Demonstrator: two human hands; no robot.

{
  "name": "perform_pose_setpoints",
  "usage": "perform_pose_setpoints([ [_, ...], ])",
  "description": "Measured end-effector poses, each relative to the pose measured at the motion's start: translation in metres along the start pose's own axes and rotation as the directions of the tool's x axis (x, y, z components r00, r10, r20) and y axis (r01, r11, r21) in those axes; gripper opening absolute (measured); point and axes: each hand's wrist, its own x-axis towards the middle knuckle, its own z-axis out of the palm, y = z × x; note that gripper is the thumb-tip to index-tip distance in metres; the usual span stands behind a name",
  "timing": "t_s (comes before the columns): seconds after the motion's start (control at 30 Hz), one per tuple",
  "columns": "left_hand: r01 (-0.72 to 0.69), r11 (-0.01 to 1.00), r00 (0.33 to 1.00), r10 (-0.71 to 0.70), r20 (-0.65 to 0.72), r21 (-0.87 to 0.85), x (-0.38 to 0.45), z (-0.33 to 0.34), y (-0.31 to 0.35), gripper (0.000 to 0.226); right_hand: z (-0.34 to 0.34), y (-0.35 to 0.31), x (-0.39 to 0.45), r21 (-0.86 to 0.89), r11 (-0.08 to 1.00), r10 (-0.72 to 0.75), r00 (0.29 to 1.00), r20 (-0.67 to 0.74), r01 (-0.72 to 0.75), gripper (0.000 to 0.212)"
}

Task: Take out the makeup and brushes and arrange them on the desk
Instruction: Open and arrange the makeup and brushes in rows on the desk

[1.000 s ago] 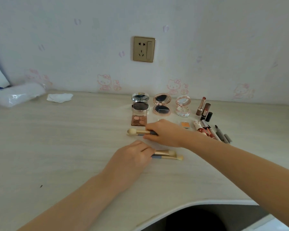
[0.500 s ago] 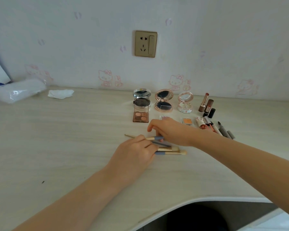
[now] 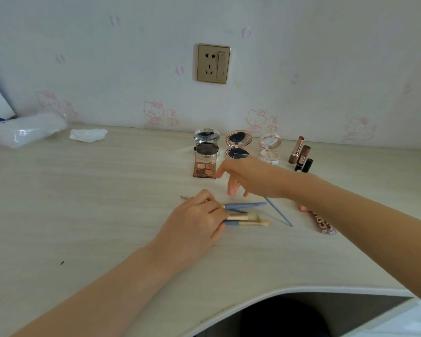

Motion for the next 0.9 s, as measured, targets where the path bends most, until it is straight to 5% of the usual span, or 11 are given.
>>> perform_pose_setpoints([
  [0.17, 0.085, 0.989, 0.996, -0.08, 0.044, -0.125, -0.002, 0.001, 0.002, 0.021, -0.011, -0.017, 0.007, 0.063, 0.998, 0.019, 1.0, 0.003, -0.02, 0.043],
  [0.37, 0.072, 0.987, 0.997, -0.068, 0.037, -0.143, -0.003, -0.001, 0.002, 0.024, 0.002, -0.037, 0.04, -0.16, 0.987, 0.013, 0.997, 0.079, 0.0, 0.032],
  [0.63, 0.092, 0.983, 0.996, -0.087, 0.035, -0.157, -0.004, 0.0, -0.001, 0.022, 0.017, -0.035, 0.038, 0.084, 0.996, -0.047, 0.994, 0.095, 0.04, 0.036],
  [0.9, 0.043, 0.993, 0.999, -0.041, 0.025, -0.109, -0.003, -0.003, 0.001, 0.009, 0.007, -0.006, 0.0, 0.055, 0.998, -0.002, 0.997, 0.079, -0.002, 0.03],
])
